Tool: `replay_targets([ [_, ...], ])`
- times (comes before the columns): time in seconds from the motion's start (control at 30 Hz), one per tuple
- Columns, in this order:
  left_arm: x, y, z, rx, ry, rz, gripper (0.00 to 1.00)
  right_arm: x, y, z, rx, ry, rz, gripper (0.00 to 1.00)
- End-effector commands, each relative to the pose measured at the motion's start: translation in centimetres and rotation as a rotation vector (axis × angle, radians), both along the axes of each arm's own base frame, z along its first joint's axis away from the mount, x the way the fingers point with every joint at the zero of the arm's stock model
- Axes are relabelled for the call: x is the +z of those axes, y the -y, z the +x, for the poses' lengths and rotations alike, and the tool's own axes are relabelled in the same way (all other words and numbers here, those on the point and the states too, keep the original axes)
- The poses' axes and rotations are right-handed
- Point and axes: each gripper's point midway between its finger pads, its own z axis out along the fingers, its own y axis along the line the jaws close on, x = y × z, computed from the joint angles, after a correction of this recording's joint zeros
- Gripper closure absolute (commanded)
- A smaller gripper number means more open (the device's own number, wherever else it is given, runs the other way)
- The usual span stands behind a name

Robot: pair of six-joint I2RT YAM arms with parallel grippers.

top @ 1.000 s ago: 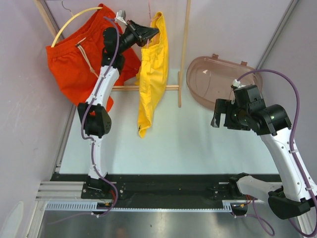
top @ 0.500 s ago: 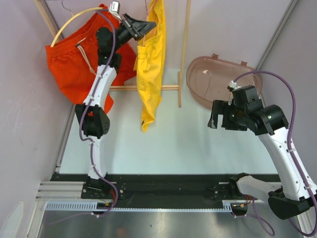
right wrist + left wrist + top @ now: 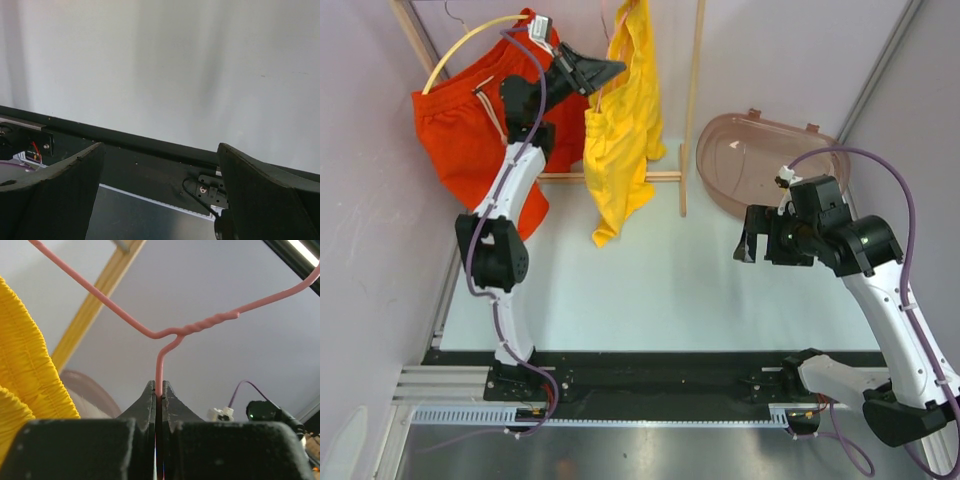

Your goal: Remove the shorts from the hanger

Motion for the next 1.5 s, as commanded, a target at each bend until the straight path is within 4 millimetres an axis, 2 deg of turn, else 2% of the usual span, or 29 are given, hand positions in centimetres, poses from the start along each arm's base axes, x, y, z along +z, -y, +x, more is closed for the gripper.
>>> replay_targets([
  [0.0,7.5,-1.1,-10.7,0.0,0.222,0.017,1.0,0.8,-1.4,0.9,0.073,0.045,0.044,0.0],
  [0.07,5.2,-1.2,-10.1,0.031,0.086,0.063,1.0,0.7,-2.0,1.7,0.089,0.046,0.055,0.0],
  [0.1,6.0,-1.5,-12.0,0.041,0.085,0.072,1.0,0.9,-2.4,2.0,0.101,0.056,0.07,0.0],
  [0.17,3.3,-1.7,-11.6,0.081,-0.053,0.134,1.0,0.7,-3.1,2.4,0.123,0.046,0.088,0.0],
  [0.2,2.9,-2.0,-12.0,0.109,-0.087,0.154,1.0,0.8,-3.4,2.9,0.13,0.056,0.098,0.0],
  [0.23,3.0,-2.5,-13.2,0.143,-0.082,0.183,1.0,0.6,-3.8,3.2,0.138,0.049,0.103,0.0],
  [0.27,1.4,-2.7,-13.5,0.155,-0.2,0.216,1.0,0.5,-4.1,3.3,0.148,0.044,0.116,0.0],
  [0.4,0.2,-3.0,-17.7,0.099,-0.296,0.228,1.0,0.4,-5.5,5.0,0.174,0.068,0.152,0.0],
  [0.47,-1.2,-3.2,-19.5,0.083,-0.355,0.248,1.0,0.1,-6.1,6.1,0.18,0.065,0.161,0.0],
  [0.5,-1.6,-3.2,-20.4,0.066,-0.364,0.26,1.0,0.3,-6.6,6.8,0.184,0.08,0.173,0.0],
  [0.53,-2.9,-3.2,-20.8,0.055,-0.392,0.279,1.0,1.1,-7.0,7.4,0.187,0.1,0.187,0.0],
  [0.6,-3.2,-3.0,-22.6,0.026,-0.386,0.286,1.0,1.9,-7.9,8.8,0.198,0.127,0.216,0.0],
  [0.63,-4.2,-2.8,-23.1,-0.001,-0.422,0.292,1.0,2.7,-8.2,9.3,0.198,0.144,0.23,0.0],
  [0.67,-4.1,-2.7,-24.0,-0.008,-0.415,0.291,1.0,4.3,-8.6,9.9,0.204,0.182,0.25,0.0],
  [0.73,-4.8,-1.9,-25.3,-0.045,-0.425,0.301,1.0,5.7,-9.4,11.2,0.21,0.217,0.277,0.0],
  [0.77,-4.9,-1.6,-25.8,-0.055,-0.423,0.304,1.0,7.6,-9.7,11.6,0.21,0.258,0.301,0.0],
  [0.83,-5.5,-0.7,-27.0,-0.086,-0.44,0.314,1.0,8.7,-10.4,12.6,0.216,0.281,0.324,0.0],
  [0.87,-5.7,0.0,-27.8,-0.116,-0.441,0.321,1.0,10.5,-10.7,12.8,0.223,0.318,0.35,0.0],
  [0.97,-6.0,1.4,-29.1,-0.165,-0.439,0.334,1.0,11.9,-11.4,13.6,0.233,0.351,0.364,0.0],
  [1.1,-6.0,2.4,-30.0,-0.197,-0.435,0.345,1.0,11.6,-11.3,14.0,0.231,0.346,0.342,0.03],
  [1.23,-5.9,3.2,-30.6,-0.228,-0.434,0.352,1.0,10.7,-11.6,13.5,0.248,0.328,0.328,0.1],
  [1.47,-6.1,4.0,-31.3,-0.255,-0.436,0.361,1.0,10.2,-12.4,12.6,0.267,0.34,0.324,0.18],
])
